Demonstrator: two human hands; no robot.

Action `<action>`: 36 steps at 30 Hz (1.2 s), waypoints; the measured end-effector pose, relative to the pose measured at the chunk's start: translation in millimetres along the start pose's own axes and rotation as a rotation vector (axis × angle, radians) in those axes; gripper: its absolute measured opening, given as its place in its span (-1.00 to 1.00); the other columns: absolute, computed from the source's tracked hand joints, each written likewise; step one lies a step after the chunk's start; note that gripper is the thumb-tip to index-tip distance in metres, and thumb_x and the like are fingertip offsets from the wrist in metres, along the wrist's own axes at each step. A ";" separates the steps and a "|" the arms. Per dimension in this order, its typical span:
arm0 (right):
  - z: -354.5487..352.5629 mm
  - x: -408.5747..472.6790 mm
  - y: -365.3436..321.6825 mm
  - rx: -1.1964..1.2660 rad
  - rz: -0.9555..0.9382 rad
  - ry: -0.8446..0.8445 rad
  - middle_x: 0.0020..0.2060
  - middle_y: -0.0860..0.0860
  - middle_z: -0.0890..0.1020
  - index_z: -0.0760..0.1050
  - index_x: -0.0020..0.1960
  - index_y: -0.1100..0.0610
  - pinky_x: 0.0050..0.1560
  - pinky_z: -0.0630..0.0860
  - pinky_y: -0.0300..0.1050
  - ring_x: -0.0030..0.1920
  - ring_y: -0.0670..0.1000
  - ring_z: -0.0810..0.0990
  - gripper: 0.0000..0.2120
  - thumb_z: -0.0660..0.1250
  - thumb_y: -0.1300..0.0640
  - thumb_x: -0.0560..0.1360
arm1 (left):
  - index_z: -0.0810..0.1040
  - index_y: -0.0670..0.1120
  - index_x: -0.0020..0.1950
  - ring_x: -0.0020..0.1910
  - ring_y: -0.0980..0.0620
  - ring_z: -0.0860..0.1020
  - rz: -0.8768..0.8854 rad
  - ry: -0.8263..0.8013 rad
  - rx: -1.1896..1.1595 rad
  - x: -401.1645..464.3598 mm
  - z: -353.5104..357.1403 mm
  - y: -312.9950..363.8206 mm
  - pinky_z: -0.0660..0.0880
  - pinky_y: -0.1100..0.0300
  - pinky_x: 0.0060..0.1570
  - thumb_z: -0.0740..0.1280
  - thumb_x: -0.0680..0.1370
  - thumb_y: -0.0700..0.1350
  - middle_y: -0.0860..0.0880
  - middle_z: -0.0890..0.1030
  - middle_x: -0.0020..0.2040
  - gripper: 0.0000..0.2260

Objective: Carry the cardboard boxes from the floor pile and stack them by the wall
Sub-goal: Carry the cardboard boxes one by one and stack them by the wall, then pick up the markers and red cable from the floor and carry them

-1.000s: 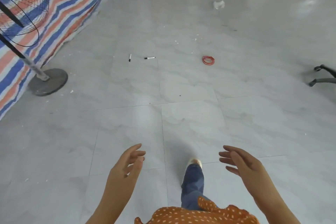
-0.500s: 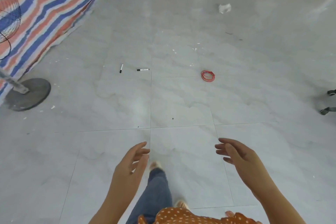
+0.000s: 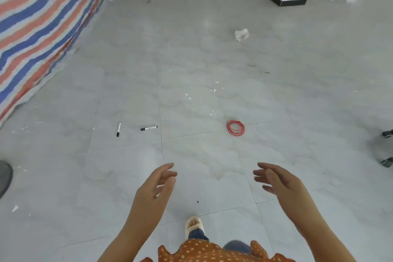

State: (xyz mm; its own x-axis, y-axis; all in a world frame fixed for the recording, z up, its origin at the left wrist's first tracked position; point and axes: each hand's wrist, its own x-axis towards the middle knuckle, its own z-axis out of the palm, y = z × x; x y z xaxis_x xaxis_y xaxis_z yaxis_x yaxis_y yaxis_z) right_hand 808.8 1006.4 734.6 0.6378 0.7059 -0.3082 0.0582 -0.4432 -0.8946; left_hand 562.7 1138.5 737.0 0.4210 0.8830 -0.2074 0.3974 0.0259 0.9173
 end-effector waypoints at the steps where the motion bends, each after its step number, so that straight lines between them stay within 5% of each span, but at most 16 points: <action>1: 5.0 19.7 -11.9 -0.018 -0.007 -0.003 -0.12 -0.13 0.70 0.55 0.06 -0.05 0.00 0.53 -0.18 -0.07 -0.19 0.66 -0.75 0.15 0.21 0.62 | 0.47 0.21 0.12 0.08 0.12 0.59 0.010 -0.009 -0.004 24.3 -4.3 8.4 0.44 0.48 -0.05 0.26 0.59 -0.15 0.10 0.64 0.02 -0.76; 7: 28.7 128.9 -50.3 -0.042 0.020 -0.018 -0.09 -0.13 0.69 0.55 0.09 -0.01 -0.02 0.53 -0.24 -0.08 -0.18 0.66 -0.76 0.14 0.21 0.63 | 0.52 0.20 0.09 0.03 0.23 0.59 0.005 -0.001 -0.012 141.5 -22.1 26.5 0.43 0.53 -0.07 0.29 0.57 -0.19 0.13 0.66 -0.02 -0.73; 12: 36.0 238.1 -67.9 -0.058 0.048 -0.015 -0.01 -0.05 0.66 0.52 0.15 0.05 0.15 0.54 -0.07 0.03 -0.07 0.64 -0.78 0.12 0.19 0.64 | 0.53 0.17 0.11 0.03 0.18 0.60 -0.042 -0.021 0.016 253.3 -14.1 24.4 0.45 0.45 -0.08 0.29 0.57 -0.19 0.10 0.66 -0.01 -0.75; 23: 54.0 511.9 -103.7 -0.063 0.188 -0.005 -0.12 -0.12 0.69 0.53 0.04 -0.08 0.01 0.52 -0.20 -0.06 -0.17 0.65 -0.74 0.13 0.21 0.63 | 0.47 0.25 0.12 0.06 0.21 0.56 -0.098 -0.238 0.111 555.3 49.5 49.0 0.43 0.43 -0.04 0.26 0.59 -0.09 0.18 0.62 0.03 -0.78; 27: 88.0 616.0 -47.8 -0.066 0.279 0.006 -0.17 -0.17 0.70 0.56 0.00 -0.09 -0.04 0.51 -0.19 -0.07 -0.14 0.67 -0.72 0.15 0.22 0.61 | 0.49 0.22 0.10 0.04 0.32 0.54 -0.184 -0.315 0.135 660.9 92.1 -21.4 0.46 0.44 -0.03 0.25 0.60 -0.08 0.14 0.63 0.02 -0.81; 32: 155.4 745.3 108.7 -0.153 0.365 0.031 -0.12 -0.07 0.68 0.53 -0.10 -0.12 0.18 0.50 0.09 0.03 0.01 0.64 -0.70 0.14 0.22 0.60 | 0.48 0.12 0.22 0.00 0.42 0.48 -0.152 -0.482 0.305 783.1 183.4 -183.3 0.40 0.47 0.03 0.25 0.59 -0.05 0.23 0.56 0.01 -0.79; 36: 197.9 822.0 248.7 -0.278 0.384 0.080 -0.06 0.02 0.66 0.56 0.02 0.02 0.05 0.47 -0.06 0.03 0.10 0.62 -0.76 0.14 0.23 0.59 | 0.45 0.01 0.32 0.10 0.18 0.51 -0.087 -0.615 0.486 851.9 261.9 -320.4 0.41 0.26 0.11 0.24 0.60 -0.06 0.08 0.54 0.12 -0.71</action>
State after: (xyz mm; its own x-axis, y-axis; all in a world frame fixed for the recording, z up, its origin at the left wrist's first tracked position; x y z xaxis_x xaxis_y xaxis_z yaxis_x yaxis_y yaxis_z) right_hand 1195.6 1585.8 194.7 0.7099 0.4220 -0.5638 0.0029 -0.8024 -0.5968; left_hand 1007.6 1759.8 177.5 0.6911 0.4659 -0.5526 0.7019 -0.2500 0.6669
